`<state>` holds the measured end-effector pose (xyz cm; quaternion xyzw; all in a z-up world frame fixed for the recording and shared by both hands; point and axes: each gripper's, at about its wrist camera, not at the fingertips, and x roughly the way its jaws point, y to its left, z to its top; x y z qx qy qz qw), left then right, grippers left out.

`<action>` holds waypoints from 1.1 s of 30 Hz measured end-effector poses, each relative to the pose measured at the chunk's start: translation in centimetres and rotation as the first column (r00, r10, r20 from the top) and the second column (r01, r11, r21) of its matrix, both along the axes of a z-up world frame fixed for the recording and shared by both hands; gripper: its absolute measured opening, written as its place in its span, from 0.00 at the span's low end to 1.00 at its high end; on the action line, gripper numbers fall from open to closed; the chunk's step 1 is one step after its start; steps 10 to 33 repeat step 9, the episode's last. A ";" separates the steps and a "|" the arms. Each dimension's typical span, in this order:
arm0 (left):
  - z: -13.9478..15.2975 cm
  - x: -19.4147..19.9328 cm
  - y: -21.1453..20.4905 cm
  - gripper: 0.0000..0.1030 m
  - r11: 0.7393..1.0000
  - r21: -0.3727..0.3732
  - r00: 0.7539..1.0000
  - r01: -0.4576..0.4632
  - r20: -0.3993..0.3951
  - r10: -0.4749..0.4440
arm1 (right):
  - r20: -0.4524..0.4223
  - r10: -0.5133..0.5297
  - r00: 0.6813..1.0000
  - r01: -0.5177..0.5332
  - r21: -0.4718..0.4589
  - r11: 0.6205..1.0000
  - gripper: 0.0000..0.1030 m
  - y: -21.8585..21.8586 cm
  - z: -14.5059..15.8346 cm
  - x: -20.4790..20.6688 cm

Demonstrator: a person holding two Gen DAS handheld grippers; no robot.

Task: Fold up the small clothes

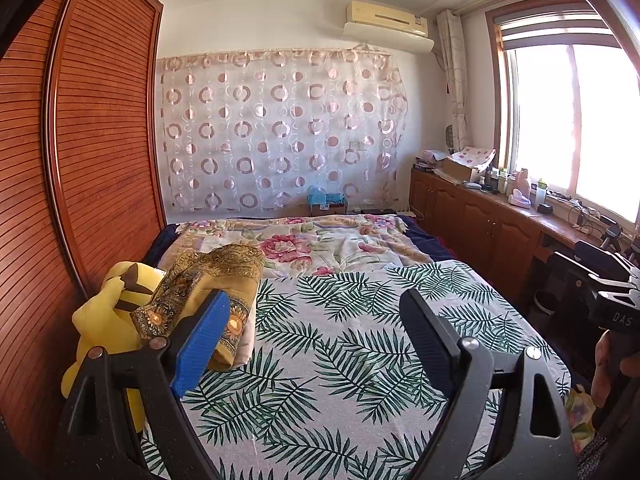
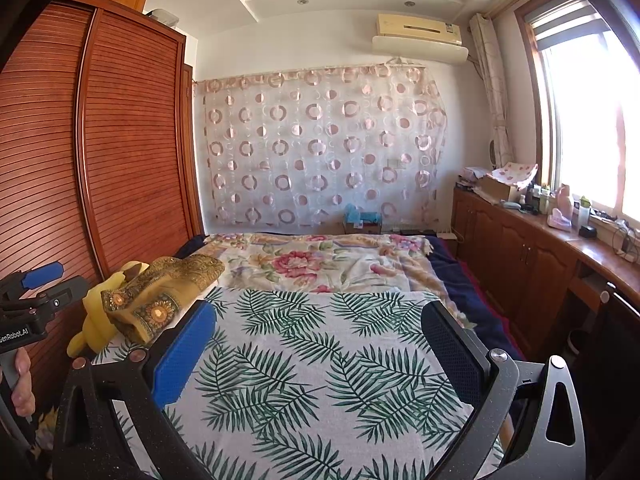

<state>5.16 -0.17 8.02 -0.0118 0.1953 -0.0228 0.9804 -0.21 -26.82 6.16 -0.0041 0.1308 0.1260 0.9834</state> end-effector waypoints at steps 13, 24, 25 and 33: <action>-0.1 0.0 0.1 0.85 1.000 0.001 1.000 0.000 0.000 0.000 | 0.000 0.000 1.000 0.000 -0.001 1.000 0.99 0.0 0.1 0.0; -0.1 0.0 0.1 0.85 1.000 0.001 1.000 0.000 0.000 0.000 | 0.000 0.000 1.000 0.000 -0.001 1.000 0.99 0.0 0.1 0.0; -0.1 0.0 0.1 0.85 1.000 0.001 1.000 0.000 0.000 0.000 | 0.000 0.000 1.000 0.000 -0.001 1.000 0.99 0.0 0.1 0.0; -0.1 0.0 0.1 0.85 1.000 0.001 1.000 0.000 0.000 0.000 | 0.000 0.000 1.000 0.000 -0.001 1.000 0.99 0.0 0.1 0.0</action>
